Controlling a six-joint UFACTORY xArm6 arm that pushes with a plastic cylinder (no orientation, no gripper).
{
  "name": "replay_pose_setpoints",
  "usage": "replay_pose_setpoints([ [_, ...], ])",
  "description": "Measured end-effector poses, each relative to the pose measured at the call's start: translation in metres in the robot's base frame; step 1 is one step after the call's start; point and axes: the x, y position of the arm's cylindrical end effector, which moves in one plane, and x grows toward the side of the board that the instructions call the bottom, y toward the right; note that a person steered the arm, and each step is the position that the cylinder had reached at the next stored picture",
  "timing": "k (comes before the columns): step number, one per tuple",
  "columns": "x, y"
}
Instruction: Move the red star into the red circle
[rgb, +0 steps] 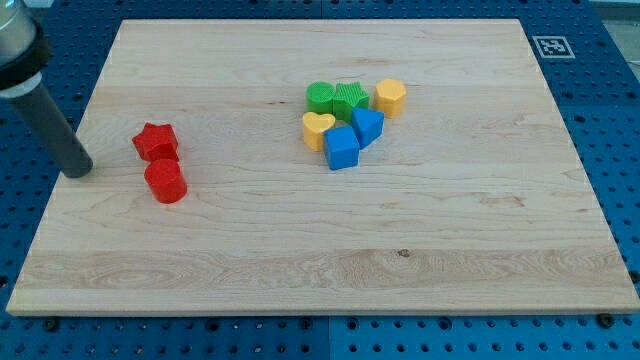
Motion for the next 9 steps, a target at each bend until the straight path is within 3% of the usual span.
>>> replay_pose_setpoints([
  [3,-0.021,0.013],
  [8,-0.021,0.08],
  [9,-0.023,0.071],
])
